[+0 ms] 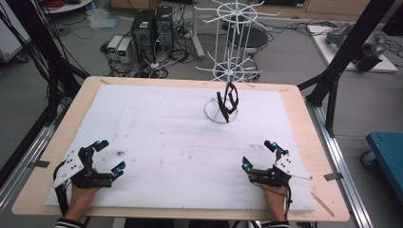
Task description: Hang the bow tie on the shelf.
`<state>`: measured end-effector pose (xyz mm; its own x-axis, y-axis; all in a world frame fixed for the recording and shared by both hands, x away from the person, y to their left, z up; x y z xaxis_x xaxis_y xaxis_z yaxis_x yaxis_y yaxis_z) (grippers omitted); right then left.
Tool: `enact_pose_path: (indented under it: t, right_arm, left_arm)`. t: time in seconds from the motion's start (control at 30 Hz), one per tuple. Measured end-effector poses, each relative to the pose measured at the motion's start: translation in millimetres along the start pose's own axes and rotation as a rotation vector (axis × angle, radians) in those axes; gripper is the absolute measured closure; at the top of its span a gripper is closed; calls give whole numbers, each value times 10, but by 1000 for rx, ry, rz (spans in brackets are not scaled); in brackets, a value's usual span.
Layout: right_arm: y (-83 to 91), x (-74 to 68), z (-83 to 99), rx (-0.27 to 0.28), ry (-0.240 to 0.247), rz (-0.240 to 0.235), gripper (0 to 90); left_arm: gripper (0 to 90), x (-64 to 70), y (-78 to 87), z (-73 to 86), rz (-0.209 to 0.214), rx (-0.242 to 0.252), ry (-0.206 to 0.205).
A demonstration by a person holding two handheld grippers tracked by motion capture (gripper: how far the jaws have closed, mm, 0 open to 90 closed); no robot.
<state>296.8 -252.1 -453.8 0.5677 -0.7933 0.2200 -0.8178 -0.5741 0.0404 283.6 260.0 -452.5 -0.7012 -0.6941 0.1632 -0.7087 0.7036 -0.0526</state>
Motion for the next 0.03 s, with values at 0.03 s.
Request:
enact_pose_path:
  t: [0.03]
  right_arm:
    - [2,-2,0,-4,-1,3,6]
  left_arm:
    - [27,0,0,0,0,0,0]
Point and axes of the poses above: each handheld gripper's, and its own axes: y roughly backward along the jaws, z roughly out of its underside, x roughly to its right, the point moved 4 cm from there along -y, roughly forward along the jaws, and after that the axes turned 11 degrees about y, right-handed, at the moved point
